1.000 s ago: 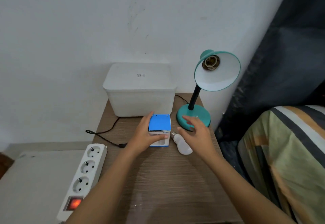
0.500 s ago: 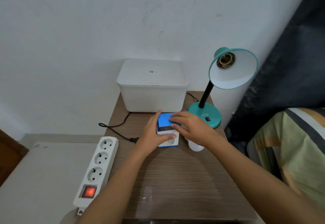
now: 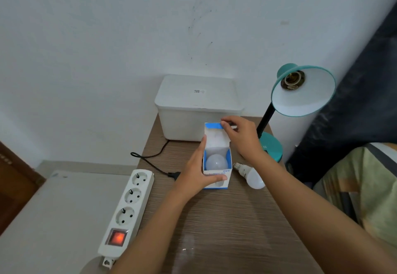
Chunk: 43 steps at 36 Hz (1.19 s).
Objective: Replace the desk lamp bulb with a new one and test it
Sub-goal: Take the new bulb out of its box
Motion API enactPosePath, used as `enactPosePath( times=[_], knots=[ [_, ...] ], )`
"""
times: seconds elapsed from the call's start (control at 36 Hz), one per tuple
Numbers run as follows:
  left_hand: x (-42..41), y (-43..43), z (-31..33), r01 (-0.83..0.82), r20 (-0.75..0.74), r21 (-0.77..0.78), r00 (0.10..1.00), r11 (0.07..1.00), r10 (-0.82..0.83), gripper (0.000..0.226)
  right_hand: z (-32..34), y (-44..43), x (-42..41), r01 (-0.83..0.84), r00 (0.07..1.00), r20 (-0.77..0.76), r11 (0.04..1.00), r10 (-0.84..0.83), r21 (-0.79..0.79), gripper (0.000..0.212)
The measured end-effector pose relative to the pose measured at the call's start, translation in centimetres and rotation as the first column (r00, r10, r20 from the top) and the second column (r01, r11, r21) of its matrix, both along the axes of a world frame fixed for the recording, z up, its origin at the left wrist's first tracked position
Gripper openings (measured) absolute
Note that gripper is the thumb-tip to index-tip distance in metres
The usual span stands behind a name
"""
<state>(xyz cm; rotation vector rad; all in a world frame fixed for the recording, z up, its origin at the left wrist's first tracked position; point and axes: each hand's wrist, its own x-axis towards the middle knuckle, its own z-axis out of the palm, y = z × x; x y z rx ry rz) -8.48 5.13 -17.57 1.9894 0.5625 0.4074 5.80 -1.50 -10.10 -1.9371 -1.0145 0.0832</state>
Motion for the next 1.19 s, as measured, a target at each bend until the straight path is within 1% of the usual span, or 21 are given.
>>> enactPosePath(
  times=[0.11, 0.17, 0.19, 0.25, 0.31, 0.36, 0.44, 0.53, 0.58, 0.64, 0.75, 0.81, 0.92, 1.06, 1.19],
  knots=[
    [-0.1, 0.2, 0.0, -0.008, 0.003, -0.049, 1.000, 0.999, 0.008, 0.120, 0.2, -1.6, -0.5, 0.066, 0.998, 0.010, 0.986, -0.068, 0.150, 0.025],
    [-0.1, 0.2, 0.0, -0.005, -0.006, -0.047, 1.000, 0.999, 0.005, 0.121, 0.1, -2.6, -1.0, 0.042, 0.998, 0.041, 0.988, -0.049, 0.149, 0.022],
    [-0.1, 0.2, 0.0, -0.006, -0.010, -0.048, 1.000, 0.999, 0.005, 0.121, -0.1, -2.9, -1.2, 0.001, 0.998, 0.056, 0.993, -0.007, 0.116, 0.022],
    [-0.1, 0.2, 0.0, -0.008, -0.011, -0.055, 1.000, 0.998, 0.007, 0.120, -0.4, -3.3, -1.7, -0.124, 0.991, 0.050, 0.992, 0.124, -0.013, 0.024],
    [-0.2, 0.1, -0.1, -0.007, -0.015, -0.060, 1.000, 0.998, 0.007, 0.120, -0.7, -3.3, -2.1, -0.243, 0.968, 0.015, 0.953, 0.249, -0.180, 0.031],
    [-0.2, 0.1, 0.0, -0.002, -0.023, -0.059, 1.000, 0.998, 0.001, 0.121, -0.8, -3.1, -2.3, -0.311, 0.942, 0.016, 0.892, 0.334, -0.329, 0.036],
    [-0.2, 0.1, 0.0, 0.002, -0.039, -0.073, 0.999, 0.997, -0.005, 0.120, -0.4, -2.5, -2.6, -0.354, 0.917, 0.004, 0.818, 0.399, -0.453, 0.035],
    [-0.1, 0.1, 0.0, -0.006, -0.042, -0.078, 0.999, 0.997, 0.003, 0.120, 0.3, -1.7, -2.6, -0.378, 0.895, -0.035, 0.716, 0.444, -0.587, 0.036],
    [0.0, 0.2, 0.0, -0.012, -0.057, -0.060, 0.998, 0.998, 0.009, 0.120, 0.9, -1.1, -2.6, -0.358, 0.893, -0.046, 0.646, 0.447, -0.674, 0.035],
    [0.0, 0.2, 0.0, -0.017, -0.075, -0.050, 0.997, 0.999, 0.013, 0.120, 1.3, -0.6, -2.7, -0.339, 0.896, -0.047, 0.612, 0.441, -0.715, 0.031],
    [0.0, 0.1, 0.1, -0.012, -0.088, -0.051, 0.996, 0.999, 0.007, 0.120, 1.6, -0.4, -3.0, -0.337, 0.907, -0.063, 0.625, 0.417, -0.704, 0.022],
    [0.1, -0.1, 0.2, -0.007, -0.100, -0.028, 0.995, 1.000, 0.004, 0.119, 1.7, -0.6, -3.1, -0.328, 0.913, -0.061, 0.634, 0.404, -0.700, 0.022],
    [0.1, -0.2, 0.1, -0.011, -0.093, -0.008, 0.996, 1.000, 0.010, 0.119, 2.0, -1.1, -2.9, -0.302, 0.927, -0.043, 0.672, 0.373, -0.677, 0.032],
    [-0.1, -0.2, -0.2, -0.013, -0.071, -0.027, 0.997, 1.000, 0.011, 0.120, 2.4, -1.8, -2.8, -0.279, 0.938, -0.013, 0.735, 0.345, -0.619, 0.043],
    [-0.1, -0.3, -0.2, -0.023, -0.055, -0.076, 0.998, 0.997, 0.019, 0.121, 1.0, -2.7, -3.7, -0.274, 0.936, 0.021, 0.767, 0.351, -0.580, 0.047]
  ],
)
